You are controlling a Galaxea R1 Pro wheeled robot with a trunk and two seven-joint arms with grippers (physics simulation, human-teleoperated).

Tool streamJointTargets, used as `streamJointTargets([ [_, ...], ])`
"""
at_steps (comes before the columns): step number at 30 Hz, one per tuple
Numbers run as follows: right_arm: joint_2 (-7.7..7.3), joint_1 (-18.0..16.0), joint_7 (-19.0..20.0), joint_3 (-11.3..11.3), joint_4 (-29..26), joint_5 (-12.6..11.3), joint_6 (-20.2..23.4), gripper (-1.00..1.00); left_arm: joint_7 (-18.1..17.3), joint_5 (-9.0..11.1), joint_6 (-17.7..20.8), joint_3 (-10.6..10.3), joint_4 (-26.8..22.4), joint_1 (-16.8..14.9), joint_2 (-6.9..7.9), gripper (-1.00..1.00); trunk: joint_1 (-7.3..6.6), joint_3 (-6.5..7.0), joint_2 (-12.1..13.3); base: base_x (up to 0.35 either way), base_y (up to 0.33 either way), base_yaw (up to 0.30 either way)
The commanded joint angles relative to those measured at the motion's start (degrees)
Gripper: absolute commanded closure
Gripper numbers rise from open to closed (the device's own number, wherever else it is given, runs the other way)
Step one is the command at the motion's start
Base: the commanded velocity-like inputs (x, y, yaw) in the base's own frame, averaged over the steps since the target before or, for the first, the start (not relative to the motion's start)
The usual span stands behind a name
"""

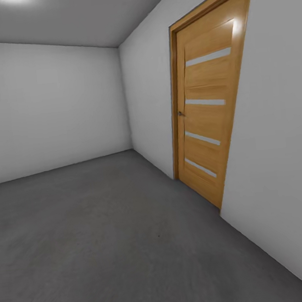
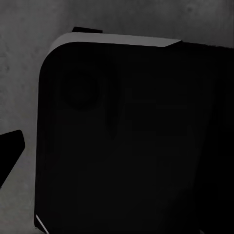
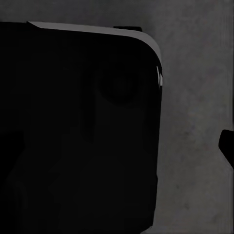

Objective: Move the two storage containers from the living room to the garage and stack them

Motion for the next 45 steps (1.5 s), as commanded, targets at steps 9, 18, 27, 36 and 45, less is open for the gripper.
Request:
streamJointTargets([
  [9,-0.09,-0.04,-0.01,0.07,0.01,0.13,-0.19,-1.0,0.02,0.42,-0.11,0.2,-0.01,-0.01,-0.03,-1.0,0.03,-0.04,-0.02,0.321,0.0,0.073],
  [18,-0.25,-0.01,-0.01,0.11,0.01,0.13,-0.19,-1.0,0.03,0.42,-0.11,0.2,-0.01,-0.01,-0.02,-1.0,0.03,-0.04,-0.02,0.321,0.0,0.001],
  [27,-0.27,0.0,-0.01,0.11,0.01,0.13,-0.19,-1.0,0.02,0.42,-0.11,0.2,-0.01,-0.01,-0.03,-1.0,0.03,-0.04,-0.02,0.321,0.0,0.0],
  [36,-0.35,-0.01,-0.01,0.11,0.01,0.13,-0.22,-1.0,0.02,0.42,-0.11,0.2,-0.01,-0.01,-0.04,-1.0,0.03,-0.04,-0.02,0.321,0.0,0.0],
  [45,-0.43,-0.04,-0.01,0.12,0.01,-0.01,-0.39,-1.0,0.02,0.42,-0.11,0.2,-0.01,-0.01,-0.07,-1.0,0.03,-0.04,-0.02,0.321,0.0,0.0],
])
